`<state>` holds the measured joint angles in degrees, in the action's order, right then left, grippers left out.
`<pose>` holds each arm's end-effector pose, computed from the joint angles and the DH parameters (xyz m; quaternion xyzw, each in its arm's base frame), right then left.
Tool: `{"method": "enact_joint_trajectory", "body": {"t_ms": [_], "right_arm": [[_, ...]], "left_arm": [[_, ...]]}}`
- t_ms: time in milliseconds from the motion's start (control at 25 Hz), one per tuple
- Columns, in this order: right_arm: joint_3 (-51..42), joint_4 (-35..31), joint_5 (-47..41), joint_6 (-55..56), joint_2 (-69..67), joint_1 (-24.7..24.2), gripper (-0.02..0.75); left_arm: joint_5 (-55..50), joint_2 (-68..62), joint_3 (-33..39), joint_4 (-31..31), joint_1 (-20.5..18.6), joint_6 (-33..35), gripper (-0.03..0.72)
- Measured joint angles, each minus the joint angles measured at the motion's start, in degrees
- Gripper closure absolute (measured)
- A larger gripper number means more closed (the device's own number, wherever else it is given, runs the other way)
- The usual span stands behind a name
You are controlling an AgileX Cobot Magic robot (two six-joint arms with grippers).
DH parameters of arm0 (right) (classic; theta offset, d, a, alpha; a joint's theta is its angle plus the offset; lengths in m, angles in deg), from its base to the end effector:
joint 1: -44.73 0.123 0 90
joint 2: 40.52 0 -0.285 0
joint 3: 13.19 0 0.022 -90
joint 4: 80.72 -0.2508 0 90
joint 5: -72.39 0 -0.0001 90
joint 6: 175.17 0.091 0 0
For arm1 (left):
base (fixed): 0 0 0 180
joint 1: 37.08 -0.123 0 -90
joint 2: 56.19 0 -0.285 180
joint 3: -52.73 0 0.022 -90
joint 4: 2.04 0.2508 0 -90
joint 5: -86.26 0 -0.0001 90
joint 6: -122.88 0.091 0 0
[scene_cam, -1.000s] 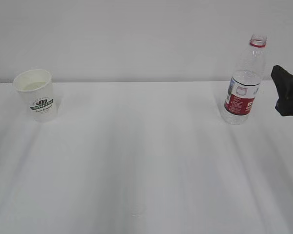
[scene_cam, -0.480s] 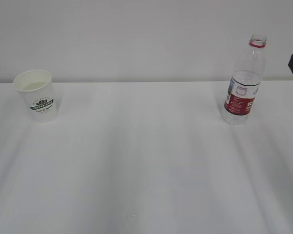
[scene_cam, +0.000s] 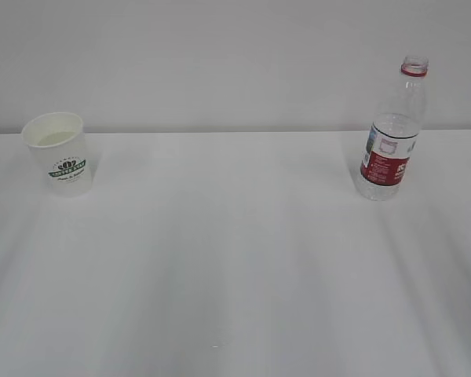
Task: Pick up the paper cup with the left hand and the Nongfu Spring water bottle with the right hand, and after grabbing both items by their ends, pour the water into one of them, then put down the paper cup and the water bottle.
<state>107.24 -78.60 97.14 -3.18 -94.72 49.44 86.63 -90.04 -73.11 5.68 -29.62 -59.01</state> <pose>0.1620 0.0148 0.2746 -0.0948 0.6947 -0.0271 0.7125 0.1032 -0.0136 0.3161 0.0804 0.6877 -0.0106 0.7214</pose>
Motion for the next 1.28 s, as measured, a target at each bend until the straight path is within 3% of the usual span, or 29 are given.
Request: {"method": "enact_joint_trajectory", "body": {"t_ms": [720, 1280], "right_arm": [[-0.4, 0.1, -31.8, -0.2, 25.5, 0.0, 0.149], [1.8, -0.6, -51.9, -0.2, 36.4, 0.0, 0.149]], "left_arm": [[-28.2, 15.7, -6.3, -1.5, 0.0, 0.0, 0.127], [-49.0, 17.1, -10.3, -4.5, 0.0, 0.0, 0.127]]}}
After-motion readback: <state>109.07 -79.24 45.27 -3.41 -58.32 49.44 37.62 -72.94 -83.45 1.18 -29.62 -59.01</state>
